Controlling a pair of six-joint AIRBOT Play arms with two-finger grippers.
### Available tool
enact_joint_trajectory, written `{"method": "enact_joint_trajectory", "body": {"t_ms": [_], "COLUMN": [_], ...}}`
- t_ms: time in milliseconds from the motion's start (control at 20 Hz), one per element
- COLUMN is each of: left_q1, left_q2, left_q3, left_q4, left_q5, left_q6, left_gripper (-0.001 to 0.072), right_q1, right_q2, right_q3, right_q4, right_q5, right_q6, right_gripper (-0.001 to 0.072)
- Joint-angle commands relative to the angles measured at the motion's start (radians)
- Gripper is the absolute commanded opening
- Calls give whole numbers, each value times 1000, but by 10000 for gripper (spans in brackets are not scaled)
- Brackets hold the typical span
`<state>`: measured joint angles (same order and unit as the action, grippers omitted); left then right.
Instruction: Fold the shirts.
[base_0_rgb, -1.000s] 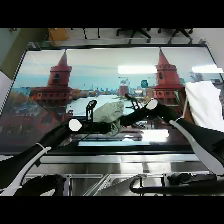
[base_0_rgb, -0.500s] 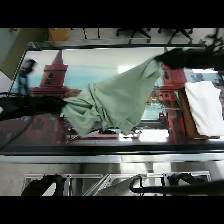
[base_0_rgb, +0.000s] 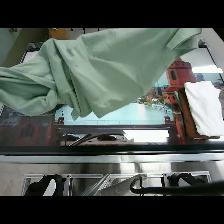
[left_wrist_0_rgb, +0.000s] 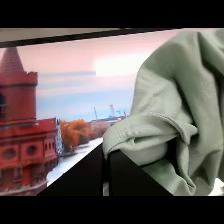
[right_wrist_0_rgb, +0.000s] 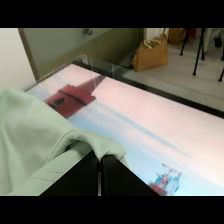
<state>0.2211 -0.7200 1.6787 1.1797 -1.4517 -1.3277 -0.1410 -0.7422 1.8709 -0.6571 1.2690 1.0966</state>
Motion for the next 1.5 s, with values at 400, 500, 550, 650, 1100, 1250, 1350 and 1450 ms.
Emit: {"method": "enact_joint_trajectory", "body": {"t_ms": [400,500,550,650,1100,1250,1350,1450], "left_q1": [-107,-112,-107,-80,-69,-150,-242,-348], "left_q2": [-457,-586,-641,-734,-585,-446,-376,-341], "left_q3": [-635,-647,-628,-543,-512,-743,-896,-1015], "left_q4": [5,7,7,2,-201,-196,-196,-196], "left_q5": [157,240,259,244,25,65,185,344], "left_q6": [187,186,181,122,17,-13,-52,-95], "left_gripper": [13,13,13,274,701,701,701,701], "right_q1": [19,27,28,28,26,26,26,26], "right_q2": [-378,-500,-552,-617,-598,-598,-598,-598], "right_q3": [-636,-659,-658,-658,-655,-655,-655,-655], "right_q4": [-100,-99,-85,-11,29,30,30,30], "right_q5": [-9,-60,-85,-104,-101,-101,-94,-90], "right_q6": [23,-2,-2,-55,-118,-118,-118,-122], "right_gripper": [18,18,18,18,18,18,18,18]}}
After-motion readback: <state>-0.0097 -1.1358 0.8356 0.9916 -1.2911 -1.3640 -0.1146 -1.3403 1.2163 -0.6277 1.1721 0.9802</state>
